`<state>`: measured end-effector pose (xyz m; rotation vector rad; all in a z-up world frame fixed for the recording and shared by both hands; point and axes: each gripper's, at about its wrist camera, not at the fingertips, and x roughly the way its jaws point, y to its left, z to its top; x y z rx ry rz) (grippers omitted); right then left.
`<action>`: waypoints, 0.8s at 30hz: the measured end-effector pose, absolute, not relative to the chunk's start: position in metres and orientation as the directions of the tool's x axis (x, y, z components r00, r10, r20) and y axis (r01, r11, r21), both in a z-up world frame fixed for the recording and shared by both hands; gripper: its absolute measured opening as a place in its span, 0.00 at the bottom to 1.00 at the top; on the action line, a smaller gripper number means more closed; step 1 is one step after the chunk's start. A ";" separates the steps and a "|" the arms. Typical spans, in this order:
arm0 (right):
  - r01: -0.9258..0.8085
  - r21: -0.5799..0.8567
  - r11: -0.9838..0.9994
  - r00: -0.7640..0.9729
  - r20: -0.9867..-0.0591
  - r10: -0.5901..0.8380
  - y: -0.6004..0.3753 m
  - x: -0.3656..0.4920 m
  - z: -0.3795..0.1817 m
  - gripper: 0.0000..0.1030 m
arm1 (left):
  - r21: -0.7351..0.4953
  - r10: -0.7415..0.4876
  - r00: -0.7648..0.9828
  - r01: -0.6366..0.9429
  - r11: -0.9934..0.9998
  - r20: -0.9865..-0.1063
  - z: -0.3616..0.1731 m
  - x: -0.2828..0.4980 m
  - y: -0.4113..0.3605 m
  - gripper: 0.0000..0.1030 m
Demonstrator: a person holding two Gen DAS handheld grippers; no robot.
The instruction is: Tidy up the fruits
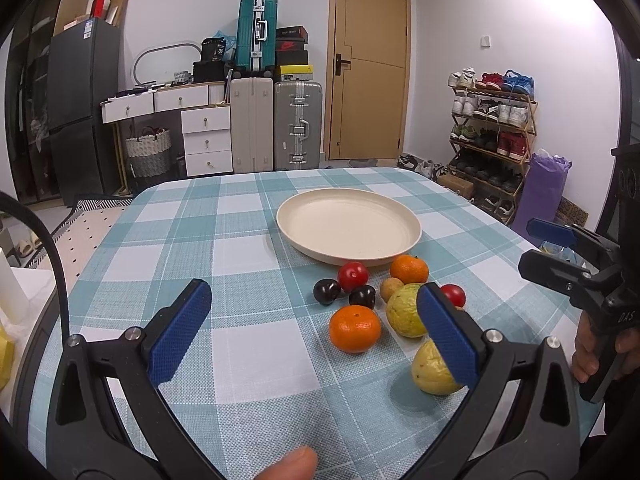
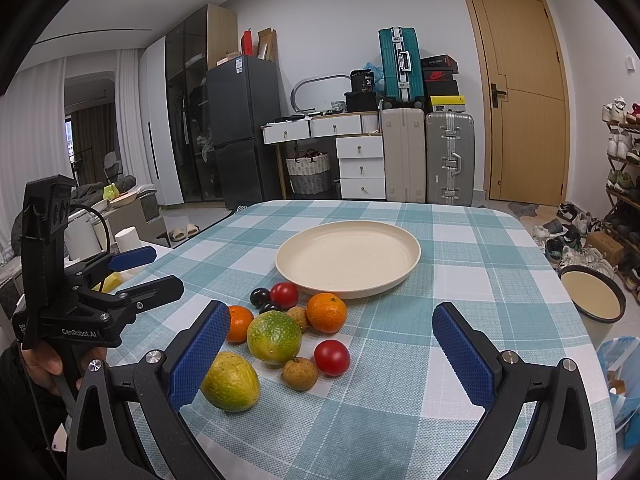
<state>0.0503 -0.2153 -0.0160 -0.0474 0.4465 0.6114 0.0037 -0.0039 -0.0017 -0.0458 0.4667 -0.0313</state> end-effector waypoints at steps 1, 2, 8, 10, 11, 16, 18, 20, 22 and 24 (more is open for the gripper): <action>-0.565 0.087 0.821 0.727 -0.419 0.545 -0.215 0.050 -0.016 1.00 | -0.051 -0.041 0.893 0.020 0.998 -0.449 -0.002 0.003 -0.004 0.99; -0.565 0.087 0.821 0.727 -0.419 0.544 -0.215 0.050 -0.016 1.00 | -0.052 -0.041 0.893 0.020 0.998 -0.448 -0.002 0.004 -0.004 0.99; -0.565 0.086 0.821 0.727 -0.419 0.544 -0.215 0.050 -0.016 1.00 | -0.051 -0.042 0.893 0.021 0.998 -0.448 -0.002 0.004 -0.004 0.99; -0.565 0.086 0.821 0.727 -0.419 0.544 -0.215 0.050 -0.016 1.00 | -0.050 -0.041 0.893 0.021 0.999 -0.448 -0.002 0.004 -0.005 0.99; -0.566 0.087 0.820 0.726 -0.420 0.545 -0.216 0.051 -0.016 1.00 | -0.050 -0.041 0.893 0.021 0.999 -0.448 -0.002 0.004 -0.005 0.99; -0.559 0.095 0.824 0.725 -0.427 0.541 -0.217 0.050 -0.016 1.00 | -0.040 -0.033 0.890 0.016 0.999 -0.455 -0.002 0.005 -0.006 0.99; -0.551 0.097 0.829 0.727 -0.432 0.534 -0.219 0.052 -0.016 1.00 | -0.037 -0.032 0.890 0.018 0.999 -0.454 -0.002 0.005 -0.006 0.99; -0.548 0.099 0.831 0.724 -0.440 0.530 -0.219 0.053 -0.017 1.00 | -0.031 -0.033 0.889 0.021 0.999 -0.456 -0.002 0.005 -0.006 1.00; -0.536 0.104 0.838 0.722 -0.458 0.519 -0.219 0.058 -0.018 1.00 | -0.030 -0.034 0.888 0.022 0.999 -0.458 -0.002 0.004 -0.005 0.99; -0.530 0.116 0.840 0.713 -0.475 0.516 -0.219 0.062 -0.020 1.00 | -0.029 -0.034 0.887 0.024 0.999 -0.460 -0.001 0.004 -0.005 0.99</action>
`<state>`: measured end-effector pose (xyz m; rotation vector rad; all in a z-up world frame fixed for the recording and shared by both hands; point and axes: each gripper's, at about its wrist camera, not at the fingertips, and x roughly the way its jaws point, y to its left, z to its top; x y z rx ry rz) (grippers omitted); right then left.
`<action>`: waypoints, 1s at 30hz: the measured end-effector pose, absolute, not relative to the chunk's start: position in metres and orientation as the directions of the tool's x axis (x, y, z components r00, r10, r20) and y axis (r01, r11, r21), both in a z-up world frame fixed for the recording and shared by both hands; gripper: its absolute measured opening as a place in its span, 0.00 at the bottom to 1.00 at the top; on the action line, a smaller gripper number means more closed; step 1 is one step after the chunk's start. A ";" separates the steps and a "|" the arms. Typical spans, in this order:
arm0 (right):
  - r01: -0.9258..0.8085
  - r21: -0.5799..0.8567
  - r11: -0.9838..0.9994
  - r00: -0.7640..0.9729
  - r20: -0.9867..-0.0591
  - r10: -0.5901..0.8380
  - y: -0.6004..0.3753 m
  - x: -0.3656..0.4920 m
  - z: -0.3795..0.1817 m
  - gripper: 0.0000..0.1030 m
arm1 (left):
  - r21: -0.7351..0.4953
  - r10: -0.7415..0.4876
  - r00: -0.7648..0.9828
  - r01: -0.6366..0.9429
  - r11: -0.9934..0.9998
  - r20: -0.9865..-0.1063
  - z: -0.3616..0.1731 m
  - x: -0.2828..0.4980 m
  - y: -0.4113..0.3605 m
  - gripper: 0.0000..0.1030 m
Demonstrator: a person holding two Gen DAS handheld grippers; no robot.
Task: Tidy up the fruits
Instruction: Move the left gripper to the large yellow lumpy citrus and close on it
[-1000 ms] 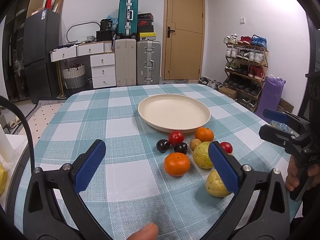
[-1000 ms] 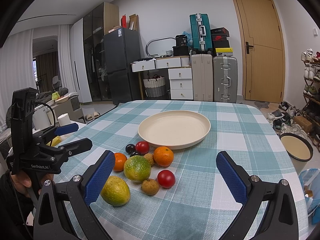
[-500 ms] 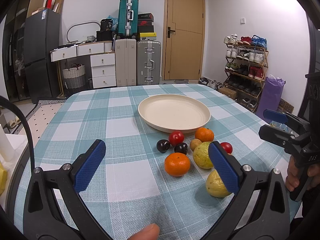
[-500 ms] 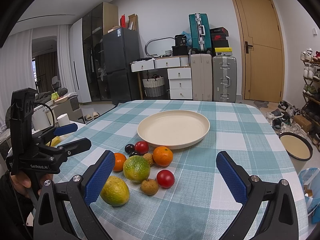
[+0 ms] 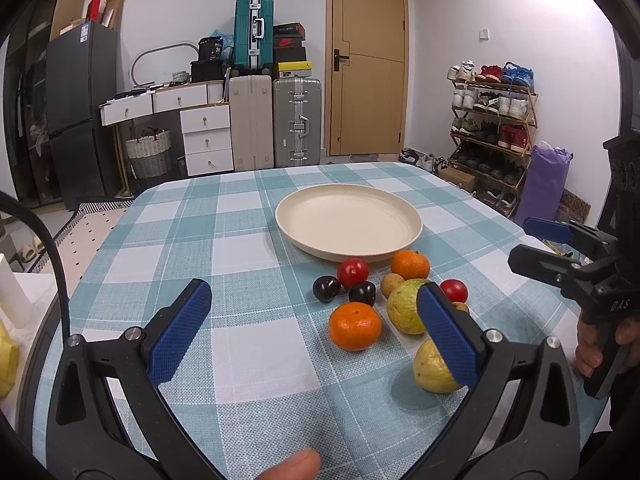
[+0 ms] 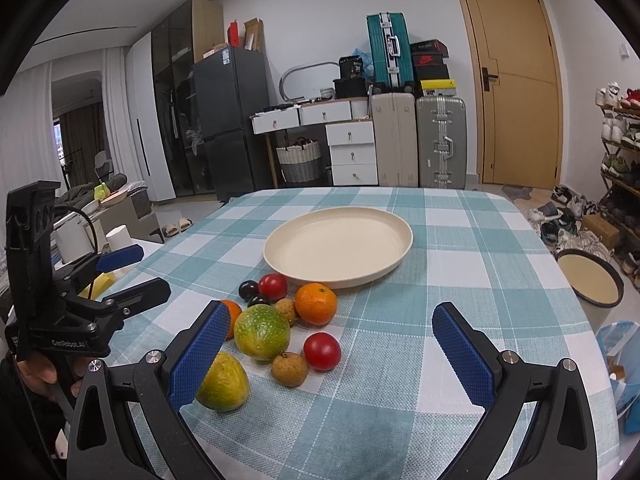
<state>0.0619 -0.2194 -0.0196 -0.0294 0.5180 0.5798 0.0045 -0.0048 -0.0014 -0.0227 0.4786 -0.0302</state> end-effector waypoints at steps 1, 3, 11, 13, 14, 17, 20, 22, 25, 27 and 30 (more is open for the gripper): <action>-0.524 0.122 0.843 0.710 -0.483 0.512 -0.219 0.064 -0.020 1.00 | -0.028 -0.032 0.885 0.022 0.999 -0.465 -0.002 0.005 -0.004 0.99; -0.516 0.125 0.847 0.699 -0.510 0.501 -0.219 0.069 -0.022 1.00 | -0.029 -0.039 0.877 0.029 0.999 -0.480 -0.002 0.006 -0.004 0.99; -0.515 0.105 0.851 0.643 -0.610 0.464 -0.219 0.078 -0.032 0.99 | -0.063 -0.104 0.827 0.083 0.995 -0.553 -0.012 0.013 -0.015 0.99; -0.534 0.118 0.837 0.612 -0.628 0.480 -0.218 0.078 -0.034 0.96 | -0.074 -0.132 0.812 0.109 0.991 -0.569 -0.013 0.012 -0.019 0.98; -0.541 0.122 0.832 0.596 -0.643 0.481 -0.217 0.078 -0.035 0.90 | -0.079 -0.148 0.806 0.125 0.989 -0.574 -0.014 0.012 -0.021 0.97; -0.561 0.128 0.818 0.552 -0.679 0.485 -0.212 0.080 -0.040 0.75 | -0.098 -0.203 0.776 0.180 0.979 -0.597 -0.016 0.011 -0.029 0.94; -0.580 0.137 0.803 0.522 -0.694 0.495 -0.208 0.078 -0.043 0.74 | -0.074 -0.211 0.760 0.211 0.975 -0.614 -0.019 0.010 -0.042 0.92; -0.587 0.134 0.798 0.508 -0.707 0.492 -0.203 0.078 -0.045 0.74 | -0.072 -0.230 0.750 0.238 0.969 -0.620 -0.020 0.009 -0.050 0.91; -0.599 0.141 0.788 0.479 -0.726 0.493 -0.197 0.078 -0.049 0.65 | -0.051 -0.227 0.731 0.255 0.966 -0.644 -0.024 0.013 -0.061 0.88; -0.603 0.162 0.781 0.459 -0.731 0.505 -0.195 0.079 -0.052 0.60 | -0.052 -0.237 0.709 0.272 0.961 -0.664 -0.027 0.016 -0.067 0.85; -0.608 0.171 0.776 0.445 -0.736 0.511 -0.192 0.079 -0.055 0.56 | -0.071 -0.261 0.678 0.295 0.953 -0.687 -0.032 0.021 -0.073 0.76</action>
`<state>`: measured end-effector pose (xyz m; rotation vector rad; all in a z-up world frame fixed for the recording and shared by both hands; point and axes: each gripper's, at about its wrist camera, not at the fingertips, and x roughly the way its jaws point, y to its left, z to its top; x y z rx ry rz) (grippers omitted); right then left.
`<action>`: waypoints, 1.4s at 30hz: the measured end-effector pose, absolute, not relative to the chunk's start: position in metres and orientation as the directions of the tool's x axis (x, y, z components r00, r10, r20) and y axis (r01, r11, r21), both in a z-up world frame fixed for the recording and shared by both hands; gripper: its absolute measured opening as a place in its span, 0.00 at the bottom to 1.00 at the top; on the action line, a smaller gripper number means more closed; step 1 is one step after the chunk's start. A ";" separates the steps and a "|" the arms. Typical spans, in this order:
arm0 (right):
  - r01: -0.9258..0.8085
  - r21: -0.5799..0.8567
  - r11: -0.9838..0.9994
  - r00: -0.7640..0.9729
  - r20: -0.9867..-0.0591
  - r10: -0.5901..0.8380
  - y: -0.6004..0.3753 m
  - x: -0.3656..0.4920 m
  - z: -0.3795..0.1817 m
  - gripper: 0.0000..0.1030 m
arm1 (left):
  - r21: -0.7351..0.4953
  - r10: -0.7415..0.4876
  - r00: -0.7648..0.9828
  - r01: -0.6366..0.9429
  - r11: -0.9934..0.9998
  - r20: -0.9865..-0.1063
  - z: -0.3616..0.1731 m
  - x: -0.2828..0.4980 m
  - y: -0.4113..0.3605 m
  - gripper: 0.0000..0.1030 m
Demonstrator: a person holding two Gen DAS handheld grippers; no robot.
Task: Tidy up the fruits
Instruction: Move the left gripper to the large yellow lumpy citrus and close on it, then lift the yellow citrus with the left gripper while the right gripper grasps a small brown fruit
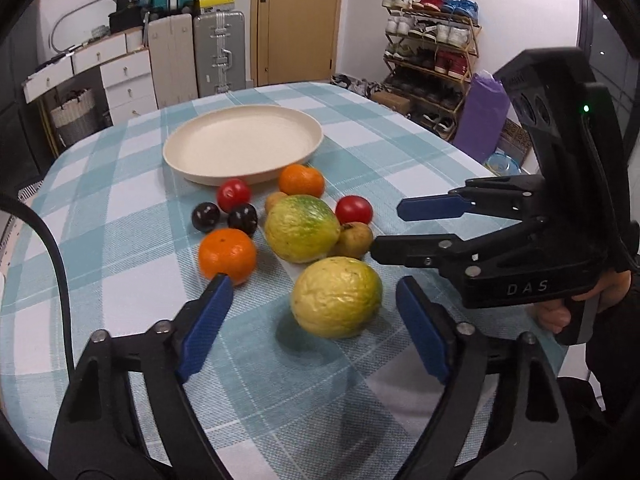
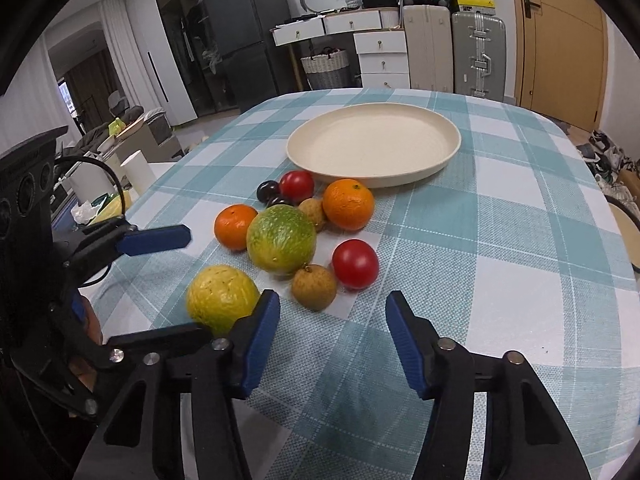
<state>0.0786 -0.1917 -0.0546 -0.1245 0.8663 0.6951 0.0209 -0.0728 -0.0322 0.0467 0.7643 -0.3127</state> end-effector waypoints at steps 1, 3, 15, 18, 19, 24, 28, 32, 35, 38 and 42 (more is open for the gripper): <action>-0.608 0.176 0.775 0.443 -0.735 0.514 -0.191 0.079 -0.055 0.56 | -0.074 -0.267 0.669 0.302 0.950 -0.694 -0.034 0.022 -0.074 0.72; -0.611 0.194 0.768 0.430 -0.733 0.527 -0.189 0.079 -0.055 0.55 | -0.078 -0.271 0.653 0.308 0.948 -0.708 -0.037 0.025 -0.077 0.64; -0.623 0.216 0.752 0.384 -0.753 0.535 -0.172 0.087 -0.065 0.41 | -0.148 -0.325 0.629 0.319 0.936 -0.706 -0.040 0.023 -0.069 0.47; -0.624 0.214 0.751 0.377 -0.760 0.530 -0.167 0.089 -0.067 0.39 | -0.162 -0.333 0.641 0.311 0.936 -0.691 -0.034 0.019 -0.062 0.47; -0.624 0.215 0.752 0.376 -0.760 0.529 -0.166 0.090 -0.067 0.38 | -0.162 -0.333 0.647 0.310 0.937 -0.686 -0.032 0.018 -0.061 0.47; -0.619 0.198 0.760 0.384 -0.768 0.513 -0.160 0.092 -0.068 0.27 | -0.170 -0.329 0.667 0.294 0.941 -0.669 -0.024 0.016 -0.052 0.47; -0.632 0.183 0.753 0.382 -0.772 0.508 -0.158 0.088 -0.067 0.27 | -0.182 -0.322 0.681 0.271 0.945 -0.658 -0.020 0.018 -0.043 0.47; -0.639 0.184 0.747 0.387 -0.762 0.519 -0.163 0.083 -0.060 0.27 | -0.181 -0.312 0.706 0.257 0.949 -0.636 -0.011 0.019 -0.037 0.47; -0.638 0.188 0.747 0.409 -0.739 0.536 -0.169 0.080 -0.049 0.27 | -0.179 -0.302 0.726 0.244 0.953 -0.618 -0.003 0.022 -0.033 0.47; -0.628 0.196 0.753 0.440 -0.708 0.552 -0.175 0.080 -0.037 0.27 | -0.172 -0.284 0.747 0.226 0.959 -0.601 0.005 0.026 -0.029 0.47; -0.616 0.205 0.761 0.479 -0.669 0.568 -0.182 0.084 -0.022 0.27 | -0.164 -0.262 0.768 0.205 0.965 -0.585 0.015 0.034 -0.024 0.47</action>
